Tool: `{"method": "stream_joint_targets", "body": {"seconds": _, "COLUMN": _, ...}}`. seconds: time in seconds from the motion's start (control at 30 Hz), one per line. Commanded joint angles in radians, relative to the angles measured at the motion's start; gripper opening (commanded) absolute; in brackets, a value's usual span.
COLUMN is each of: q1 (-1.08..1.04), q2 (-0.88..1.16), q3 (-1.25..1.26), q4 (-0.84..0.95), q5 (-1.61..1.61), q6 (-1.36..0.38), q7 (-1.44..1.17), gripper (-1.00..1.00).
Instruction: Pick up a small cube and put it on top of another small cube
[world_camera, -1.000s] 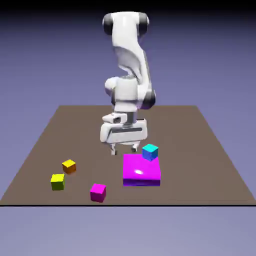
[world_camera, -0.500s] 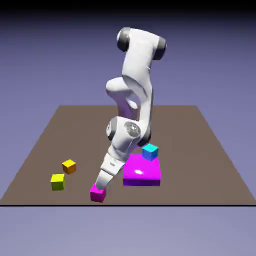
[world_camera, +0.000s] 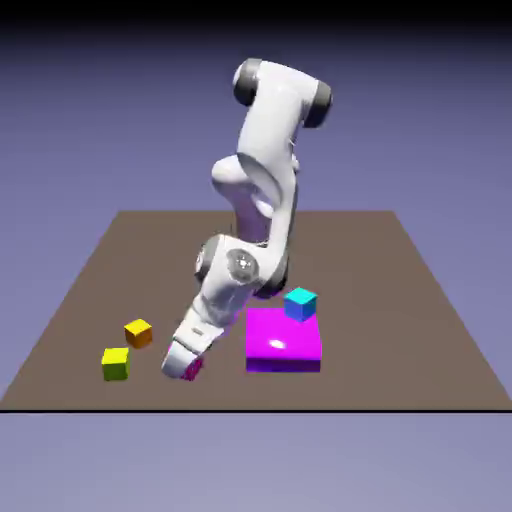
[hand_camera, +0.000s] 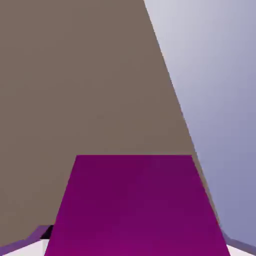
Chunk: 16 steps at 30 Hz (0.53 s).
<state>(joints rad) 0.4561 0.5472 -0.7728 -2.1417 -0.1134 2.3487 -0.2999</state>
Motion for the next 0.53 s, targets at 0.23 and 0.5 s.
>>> {"method": "stream_joint_targets", "body": {"seconds": 0.23, "q1": -0.149, "q2": 0.121, "q3": -0.075, "q4": 0.087, "q5": 0.233, "q6": -0.096, "q7": 0.008, "gripper": -1.0}}
{"method": "stream_joint_targets", "body": {"seconds": 0.5, "q1": -0.1, "q2": 0.061, "q3": -0.123, "q4": 0.113, "q5": 0.195, "q6": -0.183, "q7": 0.025, "gripper": 1.0}}
